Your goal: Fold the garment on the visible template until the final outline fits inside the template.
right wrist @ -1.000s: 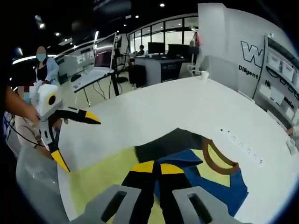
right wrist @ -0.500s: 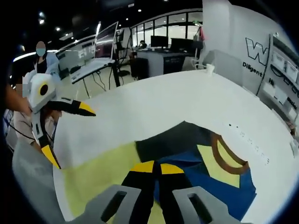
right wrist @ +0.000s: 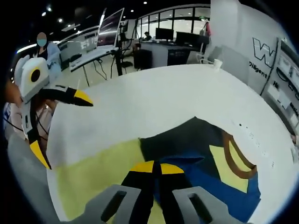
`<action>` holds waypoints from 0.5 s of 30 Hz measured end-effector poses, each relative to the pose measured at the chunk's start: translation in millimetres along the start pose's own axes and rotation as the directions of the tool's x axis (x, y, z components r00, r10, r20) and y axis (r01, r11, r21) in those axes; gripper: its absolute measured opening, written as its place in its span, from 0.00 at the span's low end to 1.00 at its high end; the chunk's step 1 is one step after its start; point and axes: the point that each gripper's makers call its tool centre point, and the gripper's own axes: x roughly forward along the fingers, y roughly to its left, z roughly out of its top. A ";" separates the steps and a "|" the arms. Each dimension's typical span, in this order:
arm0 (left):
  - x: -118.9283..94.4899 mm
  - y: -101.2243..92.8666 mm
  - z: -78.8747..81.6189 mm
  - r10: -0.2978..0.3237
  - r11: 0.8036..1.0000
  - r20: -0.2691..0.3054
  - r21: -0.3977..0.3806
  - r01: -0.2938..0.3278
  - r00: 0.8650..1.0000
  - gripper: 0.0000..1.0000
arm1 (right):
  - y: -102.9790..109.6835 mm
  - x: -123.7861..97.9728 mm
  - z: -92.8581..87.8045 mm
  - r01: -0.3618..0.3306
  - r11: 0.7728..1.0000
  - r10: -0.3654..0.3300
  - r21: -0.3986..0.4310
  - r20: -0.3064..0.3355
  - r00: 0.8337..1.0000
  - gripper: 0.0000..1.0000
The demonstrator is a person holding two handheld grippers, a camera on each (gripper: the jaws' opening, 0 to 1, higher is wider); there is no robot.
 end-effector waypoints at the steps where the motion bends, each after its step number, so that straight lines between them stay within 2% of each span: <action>1: -0.2 0.7 -0.6 0.001 1.000 0.000 -0.001 -0.001 1.000 0.99 | 0.0 1.7 0.1 0.000 1.000 0.000 -0.003 0.001 1.000 0.00; 5: -1.6 2.4 -2.5 0.004 1.000 -0.004 -0.006 -0.004 1.000 0.99 | -0.7 7.3 -5.9 -0.008 1.000 0.008 0.006 -0.023 1.000 0.00; 12: -1.0 3.2 -4.3 0.006 1.000 -0.006 -0.013 -0.006 1.000 0.99 | 6.0 11.8 -6.7 -0.040 0.999 0.040 0.017 -0.010 0.999 0.00; 15: -0.1 2.9 -4.0 0.004 1.000 -0.006 -0.011 -0.004 1.000 0.99 | 10.4 12.5 -4.4 -0.049 0.999 0.049 0.014 0.003 0.999 0.07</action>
